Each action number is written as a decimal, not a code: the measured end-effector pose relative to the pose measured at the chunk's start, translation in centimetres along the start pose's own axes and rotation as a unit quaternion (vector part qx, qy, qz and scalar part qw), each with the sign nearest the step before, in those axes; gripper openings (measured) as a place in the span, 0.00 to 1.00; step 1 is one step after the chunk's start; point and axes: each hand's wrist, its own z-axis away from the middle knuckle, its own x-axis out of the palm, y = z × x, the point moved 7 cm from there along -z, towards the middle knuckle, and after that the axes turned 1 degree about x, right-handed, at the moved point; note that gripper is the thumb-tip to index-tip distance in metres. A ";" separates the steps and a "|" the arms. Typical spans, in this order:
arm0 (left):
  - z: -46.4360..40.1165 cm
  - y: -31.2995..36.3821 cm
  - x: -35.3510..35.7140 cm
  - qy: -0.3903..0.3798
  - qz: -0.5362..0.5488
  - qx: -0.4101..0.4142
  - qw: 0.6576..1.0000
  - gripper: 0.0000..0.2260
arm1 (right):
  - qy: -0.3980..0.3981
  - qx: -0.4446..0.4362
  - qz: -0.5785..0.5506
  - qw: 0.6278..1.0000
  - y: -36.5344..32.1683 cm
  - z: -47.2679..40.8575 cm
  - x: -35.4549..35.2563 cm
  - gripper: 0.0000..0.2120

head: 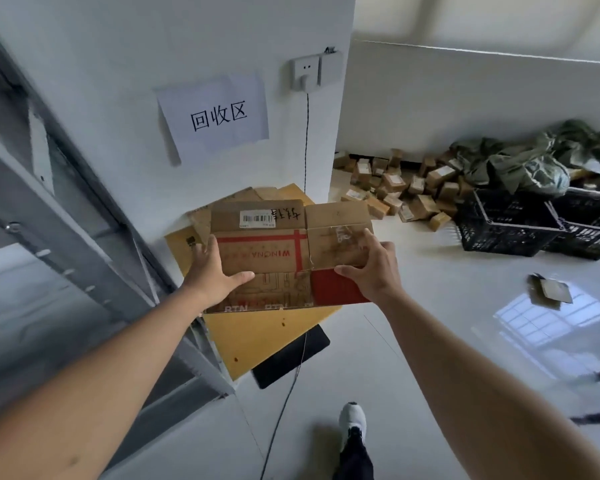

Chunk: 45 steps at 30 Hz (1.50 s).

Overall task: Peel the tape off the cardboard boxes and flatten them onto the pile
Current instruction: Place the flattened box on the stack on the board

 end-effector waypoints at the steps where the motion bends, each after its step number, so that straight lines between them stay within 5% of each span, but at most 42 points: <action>1: -1.1 0.1 0.3 0.005 -0.003 -0.012 1.000 0.55 | -0.009 -0.009 -0.001 1.000 0.0 -2.0 0.4 0.46; 15: -12.0 -2.8 0.8 0.075 0.023 -0.201 0.976 0.48 | -0.175 -0.099 0.012 0.979 -4.1 -21.3 10.7 0.40; 23: -21.5 -6.9 2.8 0.080 0.064 -0.218 0.970 0.40 | -0.208 -0.088 0.083 0.971 -5.3 -29.9 19.5 0.41; 32: -29.3 -14.0 7.9 0.048 0.000 -0.262 0.964 0.45 | -0.254 -0.104 0.156 0.949 -4.3 -37.7 29.4 0.39; 37: -31.5 -14.6 10.9 0.012 -0.059 -0.268 0.961 0.39 | -0.263 -0.151 0.318 0.898 -4.1 -38.4 32.8 0.37; 41: -34.6 -12.6 11.7 -0.071 -0.132 -0.141 0.979 0.52 | -0.318 -0.272 0.334 0.844 -6.5 -37.0 35.4 0.50; 45: -35.5 -12.4 12.7 -0.153 -0.140 -0.144 0.968 0.56 | -0.383 -0.277 0.385 0.793 -7.7 -36.0 37.6 0.42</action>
